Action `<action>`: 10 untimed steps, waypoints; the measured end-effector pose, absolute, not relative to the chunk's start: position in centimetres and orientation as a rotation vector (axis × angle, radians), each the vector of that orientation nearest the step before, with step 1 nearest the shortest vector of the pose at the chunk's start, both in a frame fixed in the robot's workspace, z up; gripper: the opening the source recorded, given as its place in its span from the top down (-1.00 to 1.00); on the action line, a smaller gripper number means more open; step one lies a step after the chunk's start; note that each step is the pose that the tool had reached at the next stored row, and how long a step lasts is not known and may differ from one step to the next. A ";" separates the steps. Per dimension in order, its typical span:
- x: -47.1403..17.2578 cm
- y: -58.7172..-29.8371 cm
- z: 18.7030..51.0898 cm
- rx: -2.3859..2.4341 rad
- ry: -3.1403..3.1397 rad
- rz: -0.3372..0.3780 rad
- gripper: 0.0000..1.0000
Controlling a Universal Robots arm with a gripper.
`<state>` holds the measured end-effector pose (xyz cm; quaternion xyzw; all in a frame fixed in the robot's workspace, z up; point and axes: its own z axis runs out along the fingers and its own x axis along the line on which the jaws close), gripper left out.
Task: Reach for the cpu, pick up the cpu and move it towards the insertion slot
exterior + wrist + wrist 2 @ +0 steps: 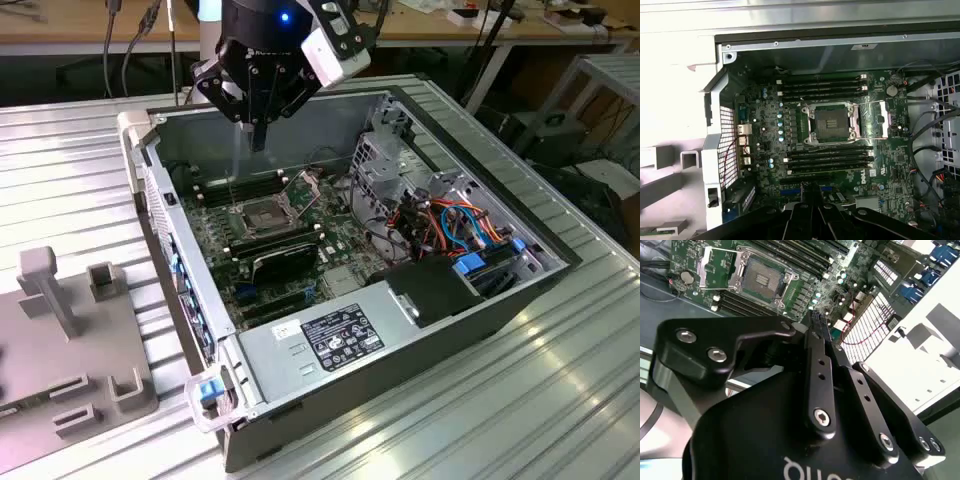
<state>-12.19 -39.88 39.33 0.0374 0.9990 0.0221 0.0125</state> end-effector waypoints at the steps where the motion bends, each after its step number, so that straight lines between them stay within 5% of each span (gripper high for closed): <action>1: -12.2 -39.9 39.3 0.117 3.114 0.069 0.79; 10: -12.6 -39.9 39.3 0.117 3.114 0.069 0.79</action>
